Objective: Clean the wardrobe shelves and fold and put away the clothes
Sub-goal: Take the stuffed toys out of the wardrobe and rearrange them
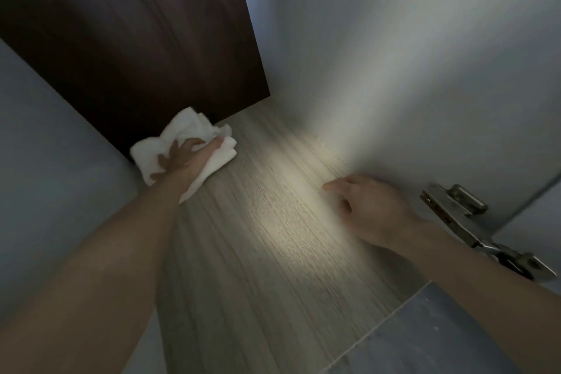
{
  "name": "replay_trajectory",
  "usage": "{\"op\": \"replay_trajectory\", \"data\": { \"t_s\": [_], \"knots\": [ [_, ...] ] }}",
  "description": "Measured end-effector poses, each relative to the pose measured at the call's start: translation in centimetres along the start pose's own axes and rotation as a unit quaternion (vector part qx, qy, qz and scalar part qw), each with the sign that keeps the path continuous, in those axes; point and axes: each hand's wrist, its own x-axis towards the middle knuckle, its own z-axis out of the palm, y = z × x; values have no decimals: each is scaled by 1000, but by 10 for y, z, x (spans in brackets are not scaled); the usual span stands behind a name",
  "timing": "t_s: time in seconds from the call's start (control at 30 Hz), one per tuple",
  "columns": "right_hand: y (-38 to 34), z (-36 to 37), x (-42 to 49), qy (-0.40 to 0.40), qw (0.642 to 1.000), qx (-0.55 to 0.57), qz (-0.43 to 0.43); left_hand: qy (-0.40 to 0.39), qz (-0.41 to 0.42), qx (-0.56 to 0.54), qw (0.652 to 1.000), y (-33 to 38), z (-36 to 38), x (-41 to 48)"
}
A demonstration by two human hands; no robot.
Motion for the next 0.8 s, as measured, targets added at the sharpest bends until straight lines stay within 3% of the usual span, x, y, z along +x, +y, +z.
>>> {"op": "replay_trajectory", "data": {
  "t_s": [0.1,0.17,0.27,0.37,0.5,0.8],
  "knots": [
    [1,-10,2,-29,999,1,15,-10,32,-86,996,17,1,-20],
    [-2,-15,0,-46,997,44,41,-30,115,-88,989,33,5,-47],
    [-8,-21,-10,46,986,132,89,-28,200,-4,979,50,21,-73],
    [-17,-32,-26,121,979,151,70,-34,209,12,977,47,31,-91],
    [-25,-44,-43,106,980,160,48,-19,232,-14,973,35,42,-132],
    [-32,-76,-81,82,980,154,100,-65,263,-57,961,9,54,-256]
  ]
}}
